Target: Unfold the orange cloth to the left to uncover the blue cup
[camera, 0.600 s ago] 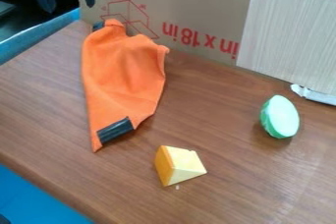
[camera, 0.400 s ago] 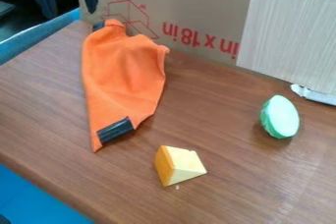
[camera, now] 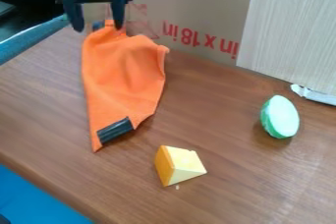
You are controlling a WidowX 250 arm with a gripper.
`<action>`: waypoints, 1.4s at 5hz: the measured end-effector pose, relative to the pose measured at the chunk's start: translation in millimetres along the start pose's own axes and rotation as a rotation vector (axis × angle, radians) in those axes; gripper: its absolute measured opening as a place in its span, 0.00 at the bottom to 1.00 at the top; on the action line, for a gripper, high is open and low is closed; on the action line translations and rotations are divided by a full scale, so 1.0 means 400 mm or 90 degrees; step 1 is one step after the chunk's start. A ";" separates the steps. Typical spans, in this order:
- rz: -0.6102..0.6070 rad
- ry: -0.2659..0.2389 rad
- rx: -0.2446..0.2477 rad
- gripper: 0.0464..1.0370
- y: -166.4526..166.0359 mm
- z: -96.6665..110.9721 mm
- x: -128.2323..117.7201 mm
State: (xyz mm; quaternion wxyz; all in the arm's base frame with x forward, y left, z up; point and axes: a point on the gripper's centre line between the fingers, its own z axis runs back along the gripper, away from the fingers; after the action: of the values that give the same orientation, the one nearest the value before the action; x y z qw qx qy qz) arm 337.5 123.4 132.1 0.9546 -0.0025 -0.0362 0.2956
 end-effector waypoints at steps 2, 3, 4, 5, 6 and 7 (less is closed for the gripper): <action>-0.015 -0.060 0.158 0.96 -0.060 -0.062 0.025; -0.002 -0.060 0.182 0.96 -0.077 -0.071 0.047; 0.015 -0.035 0.183 0.96 -0.101 -0.082 0.073; 0.027 -0.026 0.163 0.96 -0.136 -0.059 0.091; 0.030 -0.003 0.169 0.96 -0.157 -0.089 0.110; 0.030 0.004 0.178 0.96 -0.162 -0.122 0.124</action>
State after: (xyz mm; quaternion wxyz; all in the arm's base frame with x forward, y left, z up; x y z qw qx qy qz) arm 418.3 98.5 88.4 0.9385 0.1289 0.0083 0.3202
